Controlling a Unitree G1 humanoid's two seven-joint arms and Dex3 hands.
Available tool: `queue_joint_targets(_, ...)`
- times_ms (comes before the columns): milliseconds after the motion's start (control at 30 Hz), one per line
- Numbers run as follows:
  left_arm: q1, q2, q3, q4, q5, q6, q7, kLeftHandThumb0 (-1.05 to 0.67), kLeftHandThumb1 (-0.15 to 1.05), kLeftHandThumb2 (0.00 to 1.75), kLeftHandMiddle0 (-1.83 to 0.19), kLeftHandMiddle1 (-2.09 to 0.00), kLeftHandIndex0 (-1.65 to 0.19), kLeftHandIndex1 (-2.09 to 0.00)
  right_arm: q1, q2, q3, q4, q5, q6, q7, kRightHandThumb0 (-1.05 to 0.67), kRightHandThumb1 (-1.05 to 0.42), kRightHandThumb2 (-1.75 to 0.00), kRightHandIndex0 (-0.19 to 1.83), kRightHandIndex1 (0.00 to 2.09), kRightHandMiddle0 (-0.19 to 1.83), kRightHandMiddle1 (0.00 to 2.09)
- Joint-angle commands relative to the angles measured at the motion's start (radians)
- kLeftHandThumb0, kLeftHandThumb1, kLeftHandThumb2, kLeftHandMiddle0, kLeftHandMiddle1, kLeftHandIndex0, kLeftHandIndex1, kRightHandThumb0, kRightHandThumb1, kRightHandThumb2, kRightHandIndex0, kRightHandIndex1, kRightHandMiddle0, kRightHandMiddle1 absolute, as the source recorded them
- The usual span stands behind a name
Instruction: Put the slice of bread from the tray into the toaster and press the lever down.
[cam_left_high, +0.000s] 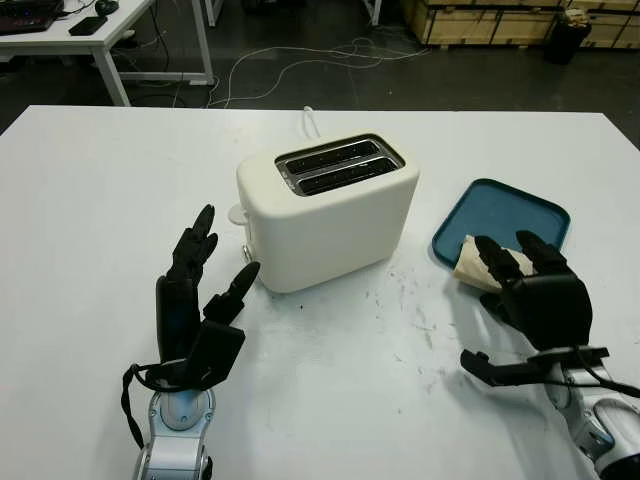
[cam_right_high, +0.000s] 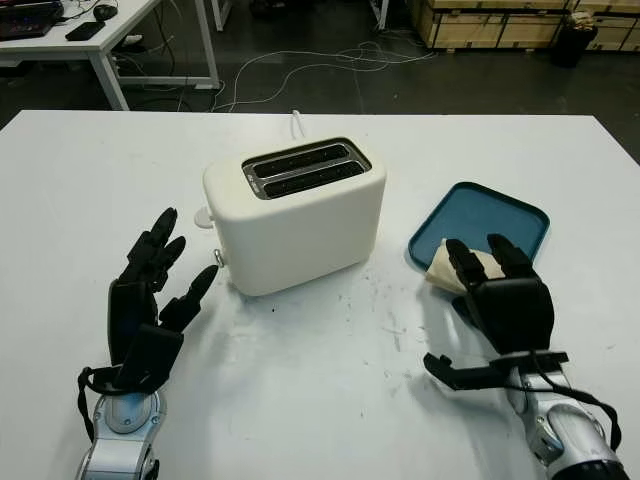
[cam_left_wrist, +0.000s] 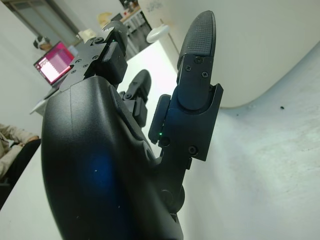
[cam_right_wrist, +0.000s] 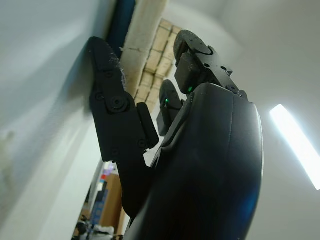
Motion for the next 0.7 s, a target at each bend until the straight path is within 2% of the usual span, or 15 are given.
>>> queue_joint_targets(0, 0.002, 0.002, 0.000, -0.012, 0.001, -0.009, -0.003, -0.62, 0.92, 0.17, -0.37, -0.26, -0.36, 0.00, -0.013, -0.012, 0.027, 0.026, -0.024, 0.033, 0.039, -0.45, -0.87, -0.01, 0.34, 0.01, 0.35, 0.01)
queue_joint_targets(167, 0.004, 0.000, 0.000, -0.015, -0.006, -0.006, -0.007, -0.63, 0.92, 0.16, -0.37, -0.26, -0.37, -0.01, -0.035, -0.021, 0.067, 0.056, -0.041, 0.071, 0.068, -0.40, -0.87, -0.01, 0.38, 0.02, 0.40, 0.02)
queue_joint_targets(233, 0.005, 0.005, -0.002, -0.015, 0.005, -0.008, -0.005, -0.63, 0.92, 0.17, -0.37, -0.26, -0.37, 0.00, -0.031, -0.024, 0.068, 0.050, -0.025, 0.065, 0.059, -0.33, -0.91, -0.01, 0.53, 0.07, 0.52, 0.06)
queue_joint_targets(267, 0.006, 0.003, -0.003, -0.016, 0.006, -0.007, -0.004, -0.62, 0.92, 0.17, -0.37, -0.26, -0.37, 0.00, -0.029, -0.024, 0.067, 0.051, -0.015, 0.056, 0.048, -0.31, -0.91, -0.02, 0.62, 0.28, 0.65, 0.08)
queue_joint_targets(300, 0.006, 0.003, -0.003, -0.015, 0.007, -0.009, -0.003, -0.62, 0.92, 0.16, -0.38, -0.26, -0.37, -0.01, -0.029, -0.024, 0.065, 0.053, -0.009, 0.049, 0.037, -0.31, -0.92, -0.04, 0.57, 0.78, 0.77, 0.10)
queue_joint_targets(333, 0.006, 0.003, -0.003, -0.015, 0.008, -0.009, -0.002, -0.61, 0.92, 0.16, -0.38, -0.25, -0.37, 0.00, -0.029, -0.024, 0.066, 0.056, -0.008, 0.046, 0.030, -0.34, -0.92, -0.08, 0.50, 1.33, 0.80, 0.31)
queue_joint_targets(367, 0.006, 0.003, -0.003, -0.016, 0.009, -0.006, -0.003, -0.62, 0.92, 0.16, -0.38, -0.25, -0.37, 0.00, -0.030, -0.025, 0.070, 0.059, -0.016, 0.051, 0.025, -0.35, -0.92, -0.10, 0.48, 1.53, 0.73, 0.58)
queue_joint_targets(400, 0.005, 0.005, -0.003, -0.012, 0.012, -0.014, 0.000, -0.62, 0.92, 0.16, -0.38, -0.25, -0.37, 0.00, -0.032, -0.027, 0.075, 0.061, -0.023, 0.054, 0.024, -0.39, -0.92, -0.15, 0.52, 1.66, 0.54, 1.11)
queue_joint_targets(433, 0.005, 0.005, -0.003, -0.011, 0.011, -0.019, 0.000, -0.61, 0.92, 0.16, -0.38, -0.25, -0.37, -0.01, -0.034, -0.028, 0.080, 0.065, -0.029, 0.056, 0.018, -0.41, -0.92, -0.18, 0.54, 1.70, 0.43, 1.42)
queue_joint_targets(467, 0.006, 0.006, -0.002, -0.010, 0.008, -0.021, -0.001, -0.61, 0.92, 0.15, -0.38, -0.25, -0.37, -0.01, -0.038, -0.033, 0.089, 0.069, -0.044, 0.064, 0.018, -0.42, -0.92, -0.20, 0.56, 1.72, 0.37, 1.58)
queue_joint_targets(533, 0.005, 0.009, -0.002, -0.007, 0.009, -0.024, -0.003, -0.62, 0.92, 0.16, -0.38, -0.25, -0.37, 0.00, -0.043, -0.044, 0.112, 0.072, -0.077, 0.090, 0.020, -0.44, -0.92, -0.27, 0.59, 1.74, 0.29, 1.71)
queue_joint_targets(667, 0.004, 0.009, -0.001, -0.009, 0.006, -0.019, -0.004, -0.61, 0.92, 0.16, -0.38, -0.24, -0.37, 0.00, -0.045, -0.050, 0.125, 0.071, -0.077, 0.095, 0.003, -0.45, -0.92, -0.31, 0.61, 1.75, 0.28, 1.74)
